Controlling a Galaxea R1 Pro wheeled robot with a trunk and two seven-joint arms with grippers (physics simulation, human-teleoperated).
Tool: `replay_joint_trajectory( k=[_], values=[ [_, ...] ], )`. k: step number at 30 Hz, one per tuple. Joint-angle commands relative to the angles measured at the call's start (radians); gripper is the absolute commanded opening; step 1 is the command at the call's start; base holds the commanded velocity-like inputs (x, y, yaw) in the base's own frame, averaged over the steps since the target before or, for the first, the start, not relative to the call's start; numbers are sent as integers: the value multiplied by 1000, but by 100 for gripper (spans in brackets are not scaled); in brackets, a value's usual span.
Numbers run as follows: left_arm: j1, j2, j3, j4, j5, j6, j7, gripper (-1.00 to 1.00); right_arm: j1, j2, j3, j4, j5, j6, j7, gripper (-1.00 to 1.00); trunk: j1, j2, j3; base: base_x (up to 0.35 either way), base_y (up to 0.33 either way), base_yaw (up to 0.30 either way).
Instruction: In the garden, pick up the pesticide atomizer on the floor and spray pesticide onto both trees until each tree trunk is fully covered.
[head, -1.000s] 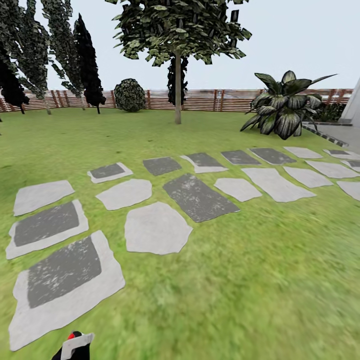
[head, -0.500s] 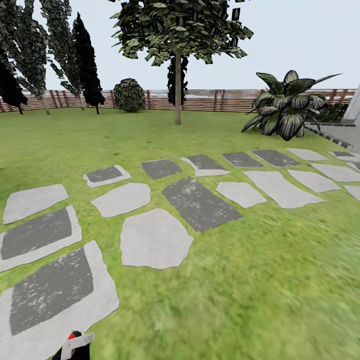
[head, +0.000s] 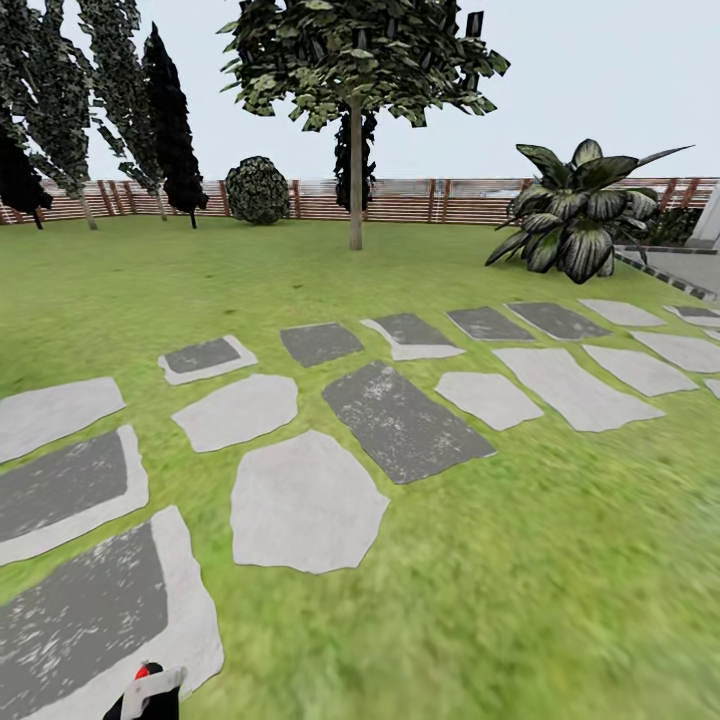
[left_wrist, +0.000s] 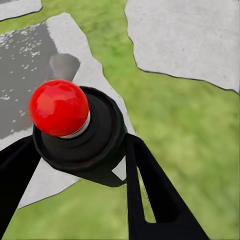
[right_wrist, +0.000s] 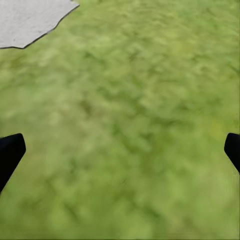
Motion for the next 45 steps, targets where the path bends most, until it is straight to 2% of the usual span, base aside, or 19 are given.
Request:
replay_joint_trajectory(
  k=[1, 45],
  values=[
    [0, 0, 1, 1, 1, -3, 0, -100, 0, 0, -4, 1, 4, -3, 1, 100, 0, 0, -1, 340, 0, 0],
    [1, -5, -4, 2, 2, -3, -1, -100, 0, 0, -4, 1, 4, -3, -1, 100, 0, 0, -1, 340, 0, 0]
  ],
)
